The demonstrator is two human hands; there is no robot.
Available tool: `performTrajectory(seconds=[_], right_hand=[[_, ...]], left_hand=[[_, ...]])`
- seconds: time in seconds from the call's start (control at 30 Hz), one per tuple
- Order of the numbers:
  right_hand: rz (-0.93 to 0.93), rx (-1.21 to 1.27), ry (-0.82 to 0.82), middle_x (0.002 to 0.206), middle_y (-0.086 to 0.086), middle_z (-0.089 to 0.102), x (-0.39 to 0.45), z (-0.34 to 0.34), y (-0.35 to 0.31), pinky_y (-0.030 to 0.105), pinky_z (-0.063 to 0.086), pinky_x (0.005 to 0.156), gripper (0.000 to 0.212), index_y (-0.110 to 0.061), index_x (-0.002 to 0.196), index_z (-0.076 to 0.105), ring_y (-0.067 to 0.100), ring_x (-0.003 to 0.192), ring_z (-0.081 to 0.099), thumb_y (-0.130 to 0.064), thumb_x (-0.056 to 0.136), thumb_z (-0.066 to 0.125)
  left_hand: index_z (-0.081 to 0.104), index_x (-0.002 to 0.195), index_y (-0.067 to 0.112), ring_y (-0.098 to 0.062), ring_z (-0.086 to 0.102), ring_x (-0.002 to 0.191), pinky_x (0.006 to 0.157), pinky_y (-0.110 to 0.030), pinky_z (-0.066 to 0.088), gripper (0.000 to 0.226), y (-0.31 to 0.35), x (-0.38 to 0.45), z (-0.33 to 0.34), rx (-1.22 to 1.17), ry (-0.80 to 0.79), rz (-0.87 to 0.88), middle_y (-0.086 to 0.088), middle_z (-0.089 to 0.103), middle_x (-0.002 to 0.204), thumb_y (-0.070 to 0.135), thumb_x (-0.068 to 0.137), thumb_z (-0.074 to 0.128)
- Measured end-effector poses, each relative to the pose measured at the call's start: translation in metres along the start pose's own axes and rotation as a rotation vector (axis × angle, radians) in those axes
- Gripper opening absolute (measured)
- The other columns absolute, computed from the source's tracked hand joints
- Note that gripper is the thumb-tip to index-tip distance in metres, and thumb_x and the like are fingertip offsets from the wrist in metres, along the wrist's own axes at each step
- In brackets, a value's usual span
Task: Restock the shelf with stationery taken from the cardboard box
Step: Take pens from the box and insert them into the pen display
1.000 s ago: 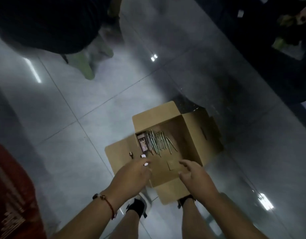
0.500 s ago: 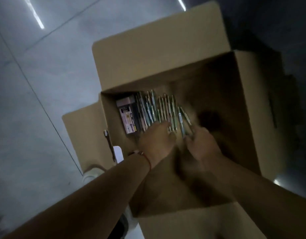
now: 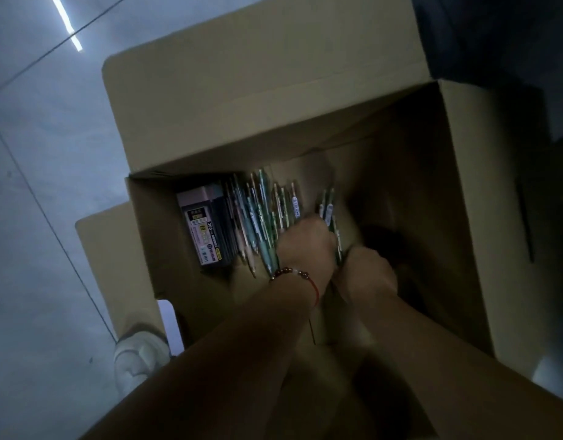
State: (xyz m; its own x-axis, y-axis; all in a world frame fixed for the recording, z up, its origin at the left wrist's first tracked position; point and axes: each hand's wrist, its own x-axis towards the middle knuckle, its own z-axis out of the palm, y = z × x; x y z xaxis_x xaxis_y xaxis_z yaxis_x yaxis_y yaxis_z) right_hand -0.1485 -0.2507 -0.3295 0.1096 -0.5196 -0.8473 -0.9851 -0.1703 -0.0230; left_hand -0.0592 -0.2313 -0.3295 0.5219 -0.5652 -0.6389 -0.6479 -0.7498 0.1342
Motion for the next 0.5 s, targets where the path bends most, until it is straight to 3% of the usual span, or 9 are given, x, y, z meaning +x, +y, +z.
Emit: performTrajectory(seconds=[0.13, 0.23, 0.33, 0.43, 0.5], right_hand=[[-0.040, 0.024, 0.081, 0.120, 0.009, 0.061, -0.005, 0.008, -0.001, 0.033, 0.042, 0.069, 0.025, -0.014, 0.122, 0.047, 0.028, 0.105, 0.063, -0.015, 0.098, 0.049], [-0.059, 0.043, 0.079, 0.115, 0.008, 0.062, -0.005, 0.011, 0.000, 0.034, 0.046, 0.071, 0.020, -0.016, 0.113, 0.052, 0.029, 0.102, 0.064, -0.024, 0.095, 0.056], [-0.046, 0.050, 0.040, 0.117, 0.012, 0.063, -0.004, 0.004, -0.004, 0.034, 0.048, 0.081, 0.037, -0.014, 0.114, 0.053, 0.033, 0.108, 0.062, -0.035, 0.087, 0.067], [-0.001, 0.091, 0.003, 0.117, 0.010, 0.064, -0.005, 0.001, -0.007, 0.033, 0.046, 0.076, 0.042, -0.014, 0.120, 0.051, 0.032, 0.106, 0.062, -0.032, 0.086, 0.069], [0.000, 0.097, 0.006, 0.114, 0.009, 0.065, -0.006, 0.001, -0.007, 0.031, 0.044, 0.074, 0.035, -0.015, 0.117, 0.055, 0.031, 0.104, 0.063, -0.031, 0.087, 0.067]], left_hand=[[0.065, 0.100, 0.011, -0.027, 0.066, 0.092, 0.073, -0.031, 0.043, 0.024, 0.005, -0.005, 0.002, 0.002, 0.027, 0.029, -0.008, 0.068, 0.100, 0.030, 0.094, 0.053], [0.065, 0.098, 0.010, -0.026, 0.064, 0.089, 0.068, -0.031, 0.038, 0.031, 0.001, -0.005, -0.001, -0.044, 0.025, 0.018, -0.007, 0.064, 0.094, 0.033, 0.097, 0.045], [0.060, 0.102, 0.011, -0.021, 0.059, 0.075, 0.061, -0.029, 0.037, 0.034, -0.021, -0.009, -0.006, -0.227, 0.031, -0.105, -0.003, 0.060, 0.086, 0.037, 0.101, 0.037], [0.052, 0.119, 0.013, -0.016, 0.060, 0.073, 0.062, -0.030, 0.049, 0.033, -0.040, -0.015, -0.005, -0.389, 0.007, -0.193, 0.001, 0.060, 0.084, 0.038, 0.105, 0.036], [0.051, 0.116, 0.012, -0.020, 0.062, 0.079, 0.068, -0.034, 0.053, 0.032, -0.042, -0.013, -0.004, -0.355, -0.009, -0.180, 0.000, 0.062, 0.087, 0.040, 0.103, 0.041]])
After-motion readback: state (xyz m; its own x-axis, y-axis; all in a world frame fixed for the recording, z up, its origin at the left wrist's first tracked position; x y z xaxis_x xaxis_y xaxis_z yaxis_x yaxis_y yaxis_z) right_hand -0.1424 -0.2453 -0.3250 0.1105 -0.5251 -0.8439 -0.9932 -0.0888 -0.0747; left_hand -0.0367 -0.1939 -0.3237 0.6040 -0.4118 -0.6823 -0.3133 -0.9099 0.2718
